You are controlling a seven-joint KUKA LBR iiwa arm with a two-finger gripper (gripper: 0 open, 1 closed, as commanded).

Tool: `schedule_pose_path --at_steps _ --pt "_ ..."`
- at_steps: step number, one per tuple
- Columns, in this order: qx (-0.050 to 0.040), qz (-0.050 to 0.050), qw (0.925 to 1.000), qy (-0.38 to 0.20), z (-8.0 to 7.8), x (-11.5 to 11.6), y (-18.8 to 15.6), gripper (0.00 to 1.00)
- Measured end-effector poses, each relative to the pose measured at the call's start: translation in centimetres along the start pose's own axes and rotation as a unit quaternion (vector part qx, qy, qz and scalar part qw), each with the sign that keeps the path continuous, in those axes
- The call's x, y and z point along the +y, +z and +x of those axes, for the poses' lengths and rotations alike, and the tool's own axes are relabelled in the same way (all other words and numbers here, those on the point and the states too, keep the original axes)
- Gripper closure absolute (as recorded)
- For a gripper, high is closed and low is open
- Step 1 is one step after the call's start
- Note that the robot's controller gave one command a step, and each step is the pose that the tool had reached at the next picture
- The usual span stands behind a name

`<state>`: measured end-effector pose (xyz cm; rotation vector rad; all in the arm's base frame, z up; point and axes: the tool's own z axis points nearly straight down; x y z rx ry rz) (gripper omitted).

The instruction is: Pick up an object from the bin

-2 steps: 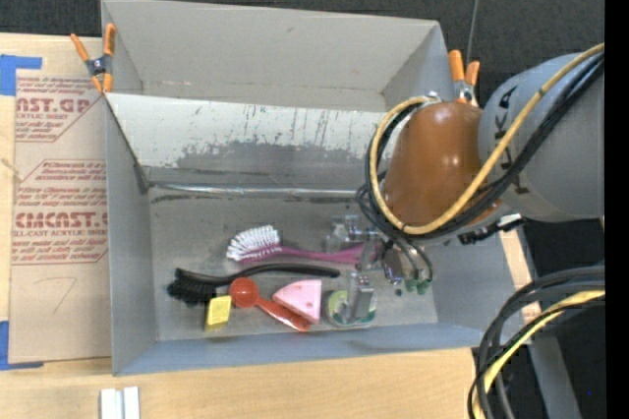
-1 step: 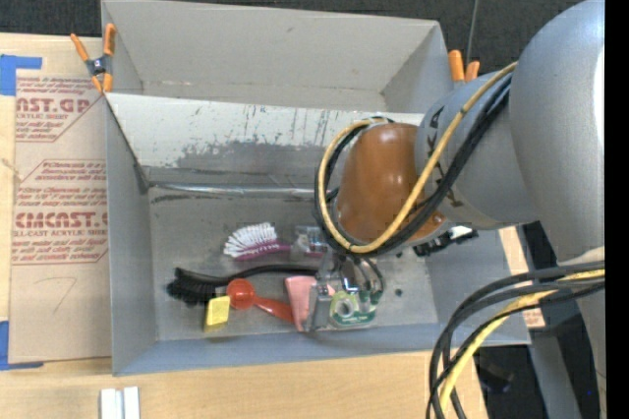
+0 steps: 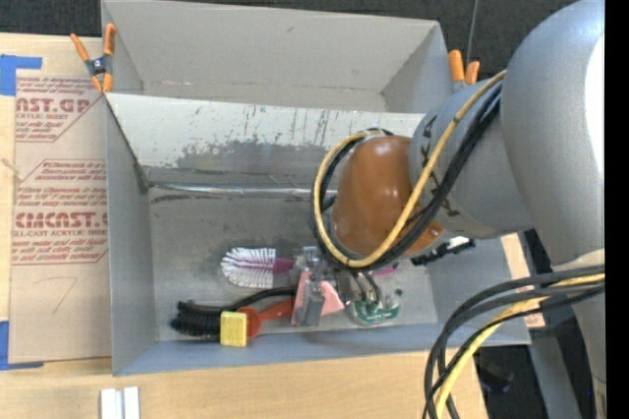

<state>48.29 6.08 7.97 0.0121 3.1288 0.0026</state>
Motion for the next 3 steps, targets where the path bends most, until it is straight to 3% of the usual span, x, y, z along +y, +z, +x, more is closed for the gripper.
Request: schedule_pose_path --at_steps 2,3 --pt "-0.0001 0.0 1.0 0.0 0.0 0.0 0.0 1.0" --pt "-0.0005 -0.001 1.0 -0.002 -1.6 -0.2 -9.5 1.0"
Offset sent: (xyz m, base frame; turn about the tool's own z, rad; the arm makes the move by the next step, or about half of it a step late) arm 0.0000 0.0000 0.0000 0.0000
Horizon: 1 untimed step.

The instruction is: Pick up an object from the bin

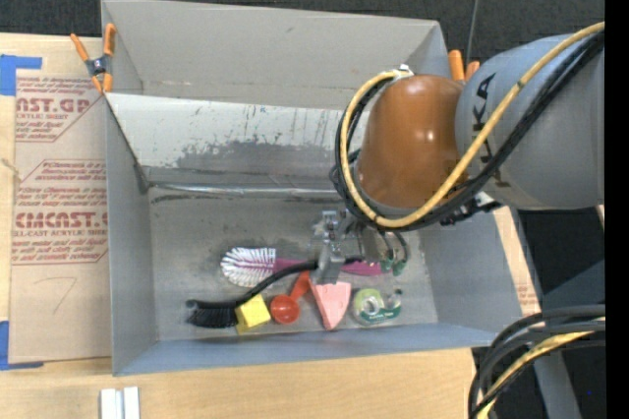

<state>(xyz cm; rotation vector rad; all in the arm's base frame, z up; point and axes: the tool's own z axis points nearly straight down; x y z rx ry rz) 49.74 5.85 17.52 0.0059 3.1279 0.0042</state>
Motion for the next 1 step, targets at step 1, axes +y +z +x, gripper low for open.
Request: schedule_pose_path --at_steps 1 --pt "0.0 0.0 1.0 0.0 0.0 -0.01 0.0 1.0"
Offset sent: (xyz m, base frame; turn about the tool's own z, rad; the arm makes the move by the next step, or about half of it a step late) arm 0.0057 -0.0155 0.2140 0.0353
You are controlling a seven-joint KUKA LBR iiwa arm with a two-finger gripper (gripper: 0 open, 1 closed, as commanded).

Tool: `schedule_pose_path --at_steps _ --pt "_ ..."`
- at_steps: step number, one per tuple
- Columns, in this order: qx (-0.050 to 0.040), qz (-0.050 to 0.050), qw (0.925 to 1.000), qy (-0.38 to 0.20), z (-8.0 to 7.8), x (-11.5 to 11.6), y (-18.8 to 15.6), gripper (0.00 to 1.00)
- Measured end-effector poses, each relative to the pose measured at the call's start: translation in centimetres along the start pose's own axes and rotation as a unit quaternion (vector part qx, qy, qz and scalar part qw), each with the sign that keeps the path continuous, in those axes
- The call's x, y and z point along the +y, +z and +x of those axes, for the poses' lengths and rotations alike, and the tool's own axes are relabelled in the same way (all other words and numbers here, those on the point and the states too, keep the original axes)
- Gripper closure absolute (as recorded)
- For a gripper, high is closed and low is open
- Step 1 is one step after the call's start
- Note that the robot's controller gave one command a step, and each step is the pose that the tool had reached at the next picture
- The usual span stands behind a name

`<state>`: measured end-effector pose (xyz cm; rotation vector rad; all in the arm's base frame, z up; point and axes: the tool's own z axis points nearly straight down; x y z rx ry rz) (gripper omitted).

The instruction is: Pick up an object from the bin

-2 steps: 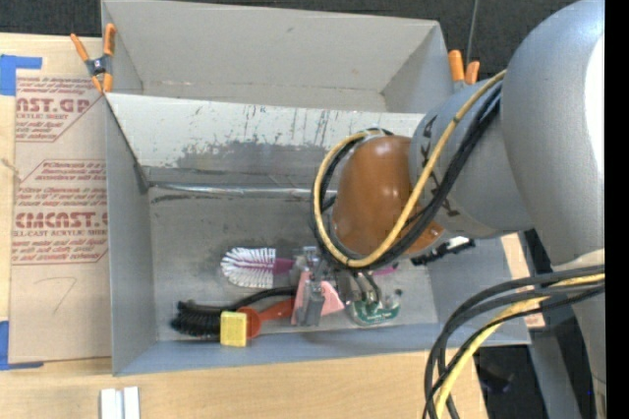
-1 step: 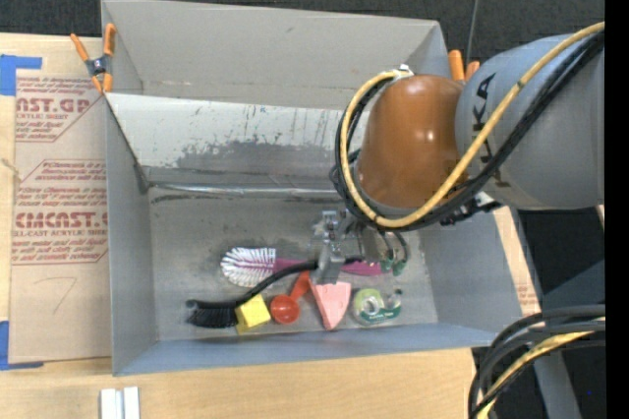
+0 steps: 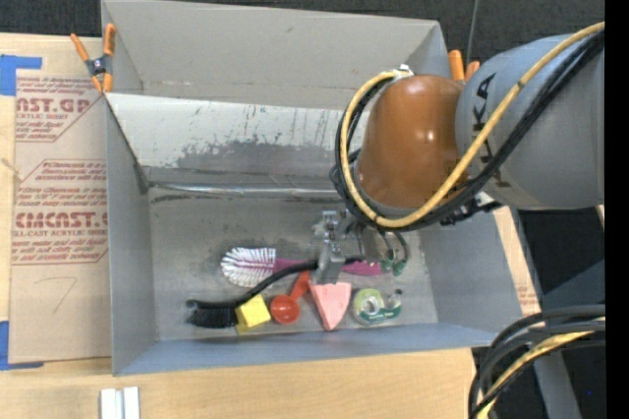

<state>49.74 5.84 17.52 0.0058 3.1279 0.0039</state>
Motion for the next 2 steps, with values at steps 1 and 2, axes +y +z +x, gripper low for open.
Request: schedule_pose_path --at_steps 1,2 --pt "0.0013 0.0 1.0 0.007 -0.4 -0.6 -9.5 1.0" --pt "0.0016 0.0 0.9999 -0.015 -0.5 -0.5 -12.2 1.0"
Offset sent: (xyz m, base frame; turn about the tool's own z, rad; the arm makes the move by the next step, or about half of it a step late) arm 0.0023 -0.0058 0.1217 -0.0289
